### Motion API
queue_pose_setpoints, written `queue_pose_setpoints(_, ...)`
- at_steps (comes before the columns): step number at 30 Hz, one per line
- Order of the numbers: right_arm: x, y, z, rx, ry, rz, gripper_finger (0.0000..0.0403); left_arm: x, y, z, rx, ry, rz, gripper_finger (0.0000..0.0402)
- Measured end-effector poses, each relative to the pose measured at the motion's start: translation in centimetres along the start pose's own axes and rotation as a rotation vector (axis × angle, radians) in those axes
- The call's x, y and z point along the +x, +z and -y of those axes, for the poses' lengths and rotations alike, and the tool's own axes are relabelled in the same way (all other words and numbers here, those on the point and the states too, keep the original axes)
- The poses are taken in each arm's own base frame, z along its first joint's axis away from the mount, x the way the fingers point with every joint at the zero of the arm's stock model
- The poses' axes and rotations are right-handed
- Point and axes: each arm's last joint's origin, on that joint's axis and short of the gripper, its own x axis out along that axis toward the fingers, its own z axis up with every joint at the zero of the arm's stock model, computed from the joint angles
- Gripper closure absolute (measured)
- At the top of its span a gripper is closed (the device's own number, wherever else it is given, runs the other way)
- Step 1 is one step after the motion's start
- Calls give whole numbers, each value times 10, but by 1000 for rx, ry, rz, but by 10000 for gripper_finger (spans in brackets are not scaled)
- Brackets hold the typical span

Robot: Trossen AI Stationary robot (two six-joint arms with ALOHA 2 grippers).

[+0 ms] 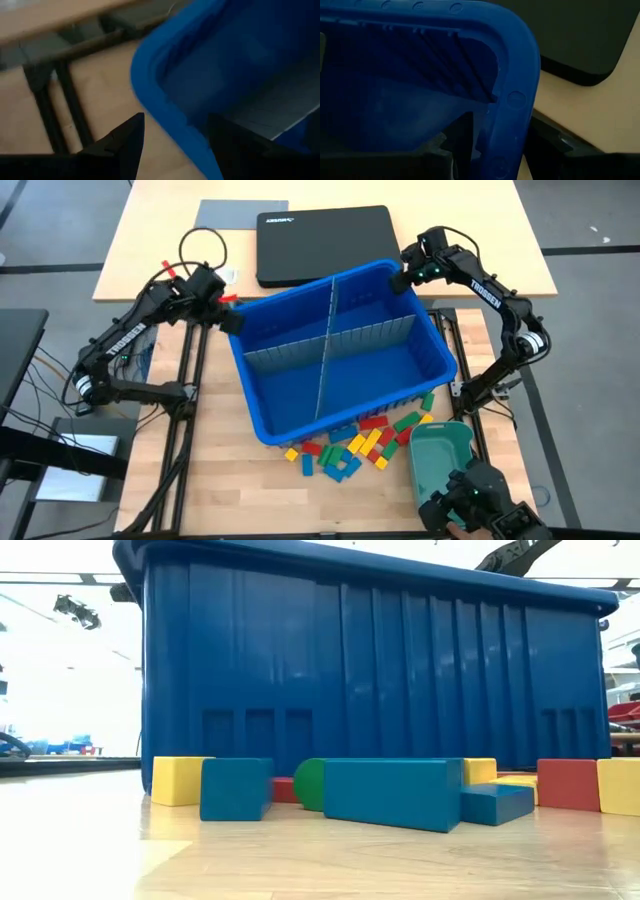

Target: Sort Items/Unsort Items

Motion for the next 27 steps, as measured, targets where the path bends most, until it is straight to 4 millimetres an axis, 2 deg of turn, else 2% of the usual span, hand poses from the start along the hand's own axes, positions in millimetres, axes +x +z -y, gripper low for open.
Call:
queue_pose_setpoints(9, -1, 0, 0, -17, -2, -2, 249, 25, -29, -7, -106, -25, -25, 183)
queue_pose_setpoints(12, -1, 0, 0, -21, 0, -2, 249, 37, -33, -5, -135, -108, 15, 183)
queue_pose_setpoints(18, -1, -1, 0, -17, 1, -13, 249, 64, -40, -4, -153, -145, 46, 183)
queue_pose_setpoints(22, -2, -3, 1, -10, -8, -28, 249, 73, -36, -1, -162, -198, 111, 183)
queue_pose_setpoints(27, -6, 1, 4, 18, -58, 5, 250, 64, -15, 3, -144, -259, 269, 183)
